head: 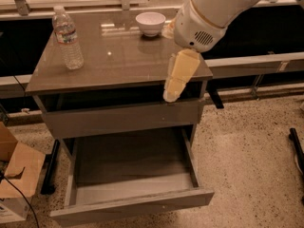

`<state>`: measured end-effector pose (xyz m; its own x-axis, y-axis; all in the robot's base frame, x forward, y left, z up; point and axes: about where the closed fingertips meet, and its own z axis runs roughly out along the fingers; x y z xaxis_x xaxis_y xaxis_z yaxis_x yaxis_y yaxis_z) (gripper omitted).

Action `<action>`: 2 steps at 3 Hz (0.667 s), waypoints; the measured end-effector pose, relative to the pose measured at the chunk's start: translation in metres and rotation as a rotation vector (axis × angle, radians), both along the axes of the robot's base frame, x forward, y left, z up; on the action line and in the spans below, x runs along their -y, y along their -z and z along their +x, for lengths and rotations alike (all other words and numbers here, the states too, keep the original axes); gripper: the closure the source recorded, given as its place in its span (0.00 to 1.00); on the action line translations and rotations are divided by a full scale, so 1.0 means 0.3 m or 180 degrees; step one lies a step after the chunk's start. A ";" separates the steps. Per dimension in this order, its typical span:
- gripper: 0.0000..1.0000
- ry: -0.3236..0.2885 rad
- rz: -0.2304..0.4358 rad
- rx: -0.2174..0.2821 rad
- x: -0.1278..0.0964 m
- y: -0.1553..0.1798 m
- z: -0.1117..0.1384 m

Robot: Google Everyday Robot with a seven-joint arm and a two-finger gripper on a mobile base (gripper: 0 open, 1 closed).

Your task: Place water bottle into middle drawer

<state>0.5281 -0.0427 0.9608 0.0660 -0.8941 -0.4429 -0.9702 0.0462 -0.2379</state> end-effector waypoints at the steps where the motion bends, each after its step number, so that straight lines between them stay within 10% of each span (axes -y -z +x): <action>1: 0.00 -0.0081 0.0178 0.0090 -0.084 0.032 0.071; 2: 0.00 -0.0240 0.0336 0.0152 -0.174 0.060 0.160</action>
Offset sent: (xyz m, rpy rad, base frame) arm 0.0823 0.0816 -0.0270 0.1685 -0.0729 0.1308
